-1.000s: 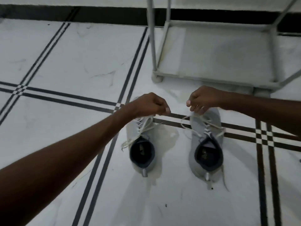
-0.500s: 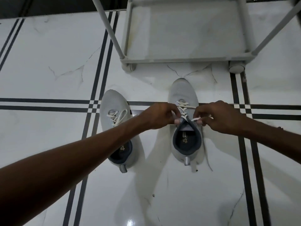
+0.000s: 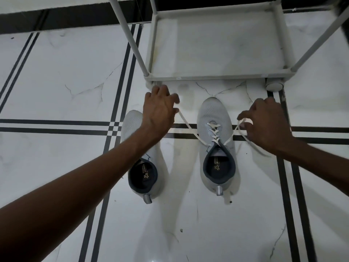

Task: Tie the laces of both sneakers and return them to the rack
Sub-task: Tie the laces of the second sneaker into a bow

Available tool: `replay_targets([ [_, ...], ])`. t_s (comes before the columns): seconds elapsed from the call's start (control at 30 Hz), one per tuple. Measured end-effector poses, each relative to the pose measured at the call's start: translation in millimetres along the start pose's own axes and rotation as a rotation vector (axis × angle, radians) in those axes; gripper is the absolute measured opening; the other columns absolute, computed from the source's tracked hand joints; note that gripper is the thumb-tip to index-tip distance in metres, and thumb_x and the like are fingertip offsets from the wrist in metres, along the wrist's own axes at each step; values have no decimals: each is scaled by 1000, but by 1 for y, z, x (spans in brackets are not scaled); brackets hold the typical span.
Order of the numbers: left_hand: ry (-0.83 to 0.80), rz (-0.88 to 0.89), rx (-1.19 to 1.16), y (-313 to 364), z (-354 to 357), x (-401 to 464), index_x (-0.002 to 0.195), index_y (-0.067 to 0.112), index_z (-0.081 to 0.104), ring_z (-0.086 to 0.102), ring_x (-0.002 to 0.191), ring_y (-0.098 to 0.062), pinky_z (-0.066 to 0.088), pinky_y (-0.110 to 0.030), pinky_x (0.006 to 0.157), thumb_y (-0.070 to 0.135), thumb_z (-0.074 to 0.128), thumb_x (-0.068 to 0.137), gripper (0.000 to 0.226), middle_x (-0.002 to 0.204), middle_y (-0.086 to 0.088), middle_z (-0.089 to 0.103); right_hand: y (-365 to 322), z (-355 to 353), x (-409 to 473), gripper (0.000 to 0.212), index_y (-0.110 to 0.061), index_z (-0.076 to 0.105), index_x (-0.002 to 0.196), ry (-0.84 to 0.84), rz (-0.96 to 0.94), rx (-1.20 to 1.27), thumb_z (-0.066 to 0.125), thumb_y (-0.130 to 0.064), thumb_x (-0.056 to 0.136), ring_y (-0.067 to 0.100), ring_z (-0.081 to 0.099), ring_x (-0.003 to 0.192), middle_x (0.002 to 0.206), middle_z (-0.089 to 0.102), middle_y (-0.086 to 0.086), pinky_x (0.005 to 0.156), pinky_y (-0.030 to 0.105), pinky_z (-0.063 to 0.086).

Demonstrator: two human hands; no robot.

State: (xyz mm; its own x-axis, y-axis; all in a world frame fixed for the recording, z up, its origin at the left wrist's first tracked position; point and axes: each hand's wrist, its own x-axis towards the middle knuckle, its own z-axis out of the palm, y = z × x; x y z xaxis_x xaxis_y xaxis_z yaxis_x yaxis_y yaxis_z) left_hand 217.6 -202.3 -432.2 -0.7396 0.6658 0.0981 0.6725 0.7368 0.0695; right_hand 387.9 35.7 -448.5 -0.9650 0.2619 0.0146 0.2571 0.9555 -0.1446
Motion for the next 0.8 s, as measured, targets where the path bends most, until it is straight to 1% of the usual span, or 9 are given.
replay_targets([
  [0.07,27,-273,-237,11,4,-6,99,9,67,64,89,-28,49,-37,75,35,69,90,28,96,-12,68,-10,3,-7,12,-14,71,91,17,140,140,74,-19,80,32,56,81,84,60,11,70,38,45],
  [0.17,-461,-632,-588,27,13,-14,76,1,68,69,59,-23,52,-28,60,57,58,90,59,61,-10,68,-24,6,-12,25,-6,72,81,-313,492,551,67,-29,89,19,61,66,76,70,8,57,27,44],
  [0.23,-685,-777,-936,42,17,-19,79,1,69,60,48,-17,50,-23,51,44,68,87,45,62,-8,65,-30,6,-14,34,0,74,89,-490,733,939,63,-31,93,17,60,62,82,74,15,55,25,44],
  [0.37,-634,-754,-1139,67,25,-18,87,6,68,61,76,-21,52,-29,71,8,66,88,3,86,-20,67,-30,10,-12,23,1,71,102,-479,794,1237,56,-15,97,22,63,79,96,70,20,73,29,53],
  [0.43,-658,-768,-1298,72,23,-13,93,5,68,65,85,-22,53,-32,83,5,62,87,9,100,-25,73,-30,7,-11,22,0,69,105,-487,810,1373,51,-12,99,25,65,90,104,71,17,78,30,55],
  [0.53,-701,-760,-1565,74,18,-7,111,4,69,70,86,-24,56,-41,94,9,57,95,20,83,-11,73,-33,3,-10,24,-5,66,97,-522,842,1522,44,-12,103,26,69,96,101,73,13,80,31,54],
  [0.63,-701,-705,-1619,71,19,-3,113,6,68,65,71,-18,60,-39,82,6,47,100,25,67,-1,59,-35,6,-4,29,-9,64,91,-525,903,1555,39,-15,104,22,68,83,84,71,7,74,31,52],
  [0.73,-714,-660,-1458,61,26,-14,107,5,71,50,52,-8,52,-23,57,6,52,100,20,68,-2,57,-30,14,-2,29,-12,56,81,-493,897,1486,36,-8,101,19,56,64,65,54,4,57,27,41],
  [0.8,-725,-658,-1375,53,32,-27,104,4,70,49,52,-7,47,-20,52,7,54,101,17,69,-4,56,-29,21,-6,31,-14,52,73,-472,885,1380,34,-1,96,17,51,56,58,44,2,45,22,31],
])
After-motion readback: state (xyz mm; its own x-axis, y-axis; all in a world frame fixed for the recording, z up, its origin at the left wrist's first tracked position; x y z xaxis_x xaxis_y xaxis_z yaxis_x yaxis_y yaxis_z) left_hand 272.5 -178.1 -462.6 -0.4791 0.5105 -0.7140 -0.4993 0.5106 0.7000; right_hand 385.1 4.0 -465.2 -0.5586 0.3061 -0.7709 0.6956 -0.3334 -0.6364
